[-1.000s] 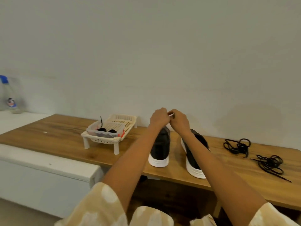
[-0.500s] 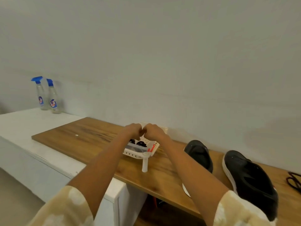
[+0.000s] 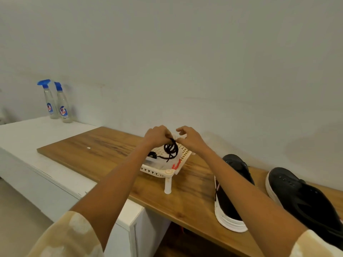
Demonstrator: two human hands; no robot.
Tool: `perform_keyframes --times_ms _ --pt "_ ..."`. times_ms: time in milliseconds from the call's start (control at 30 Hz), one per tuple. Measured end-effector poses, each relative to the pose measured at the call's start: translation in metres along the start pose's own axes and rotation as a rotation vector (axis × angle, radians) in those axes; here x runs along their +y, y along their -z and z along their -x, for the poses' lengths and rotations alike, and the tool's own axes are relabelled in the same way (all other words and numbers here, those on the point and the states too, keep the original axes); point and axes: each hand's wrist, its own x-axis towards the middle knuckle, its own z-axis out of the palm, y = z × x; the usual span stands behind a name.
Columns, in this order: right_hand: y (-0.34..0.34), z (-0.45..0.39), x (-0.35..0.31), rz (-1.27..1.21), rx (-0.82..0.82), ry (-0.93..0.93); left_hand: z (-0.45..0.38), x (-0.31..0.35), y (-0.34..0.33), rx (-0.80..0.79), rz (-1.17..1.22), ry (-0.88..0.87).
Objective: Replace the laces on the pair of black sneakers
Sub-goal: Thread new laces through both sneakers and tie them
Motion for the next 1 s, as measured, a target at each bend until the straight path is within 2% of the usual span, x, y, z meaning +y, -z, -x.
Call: perform_keyframes --times_ms 100,167,300,400,533,600,733,867,1000 --pt "0.021 0.01 -0.011 -0.406 -0.076 -0.092 0.0 0.024 0.026 0.158 0.38 -0.015" --pt "0.037 0.015 -0.018 -0.525 -0.101 -0.121 0.001 0.046 0.04 0.217 0.56 -0.021" --pt "0.072 0.031 -0.027 -0.538 -0.119 -0.119 0.0 0.09 0.062 0.278 0.823 -0.015" --pt "0.104 0.051 -0.024 -0.483 -0.034 -0.154 0.001 0.119 0.071 0.307 0.86 -0.023" --pt "0.155 0.085 -0.005 -0.528 0.322 -0.218 0.004 0.163 0.059 0.147 0.756 -0.066" --pt "0.182 0.102 0.004 -0.484 0.415 -0.257 0.007 0.19 0.048 0.088 0.807 -0.084" --pt "0.232 0.142 0.029 -0.364 0.385 -0.364 0.015 0.243 0.021 0.018 1.054 -0.041" --pt "0.274 0.186 0.059 -0.111 0.239 -0.56 0.029 0.295 -0.019 -0.142 0.965 -0.067" --pt "0.293 0.216 0.094 0.067 0.296 -0.729 0.04 0.339 -0.053 -0.264 0.832 -0.148"
